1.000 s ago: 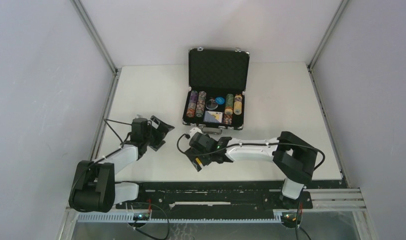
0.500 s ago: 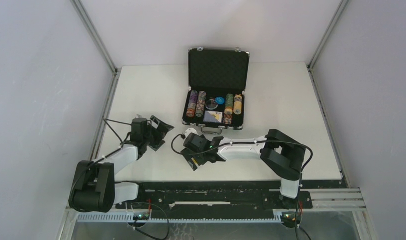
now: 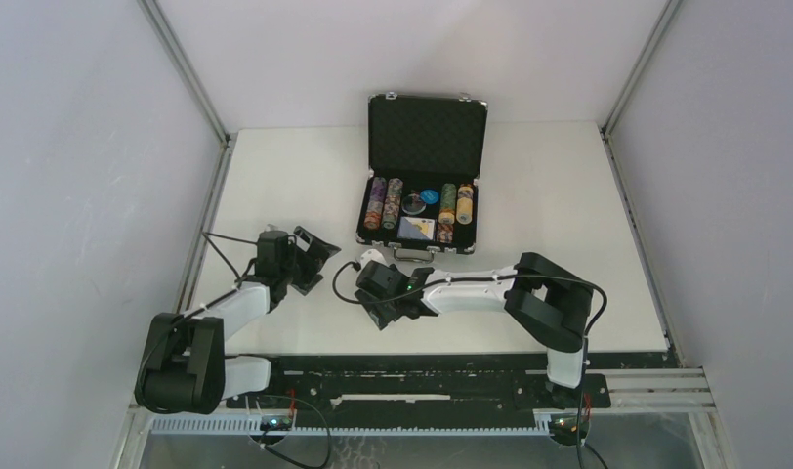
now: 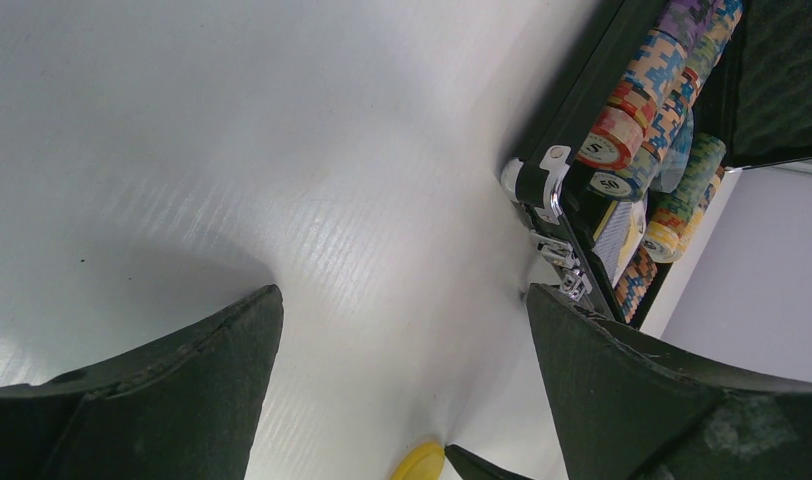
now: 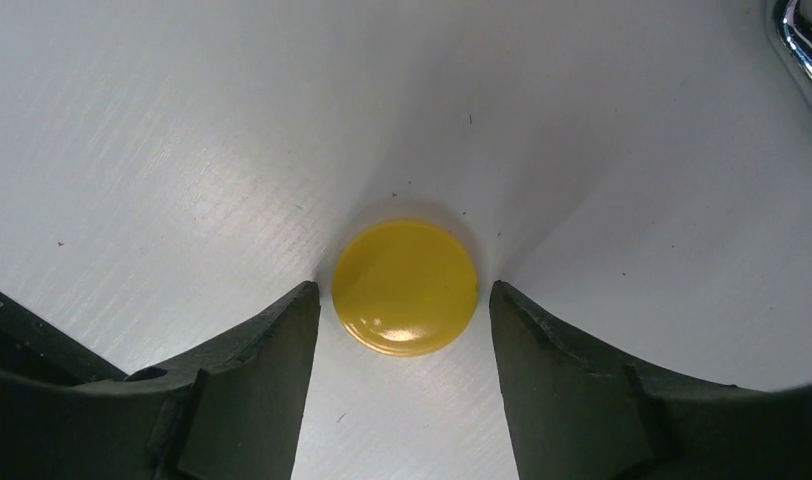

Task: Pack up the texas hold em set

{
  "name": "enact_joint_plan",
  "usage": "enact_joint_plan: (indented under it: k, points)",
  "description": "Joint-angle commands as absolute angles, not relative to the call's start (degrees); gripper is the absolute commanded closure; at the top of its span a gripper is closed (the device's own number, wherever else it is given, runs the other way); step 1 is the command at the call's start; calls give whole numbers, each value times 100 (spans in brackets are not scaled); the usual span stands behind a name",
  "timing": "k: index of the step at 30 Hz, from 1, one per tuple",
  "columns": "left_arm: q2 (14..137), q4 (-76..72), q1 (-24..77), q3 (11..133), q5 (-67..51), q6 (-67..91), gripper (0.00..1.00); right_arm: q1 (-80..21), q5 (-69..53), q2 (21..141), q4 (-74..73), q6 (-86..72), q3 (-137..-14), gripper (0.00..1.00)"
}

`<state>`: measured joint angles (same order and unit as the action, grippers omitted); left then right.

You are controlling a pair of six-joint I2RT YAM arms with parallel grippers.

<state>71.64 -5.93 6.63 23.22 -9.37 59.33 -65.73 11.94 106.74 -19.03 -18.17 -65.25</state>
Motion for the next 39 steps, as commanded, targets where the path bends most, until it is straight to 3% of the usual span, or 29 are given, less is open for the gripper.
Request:
enact_joint_plan:
  k: [1, 18, 39]
  points:
    - [7294, -319, 689, 2311, -888, 5732, 3, -6628, 1255, 10842, -1890, -1908, -6636, 30]
    - [7309, -343, 687, 2311, -945, 5737, 3, -6574, 1181, 10772, -1763, -1875, -6662, 44]
    - [7399, -386, 694, 2329, -1020, 5742, 4, -5795, 1219, 9865, -2029, -1449, -6823, 48]
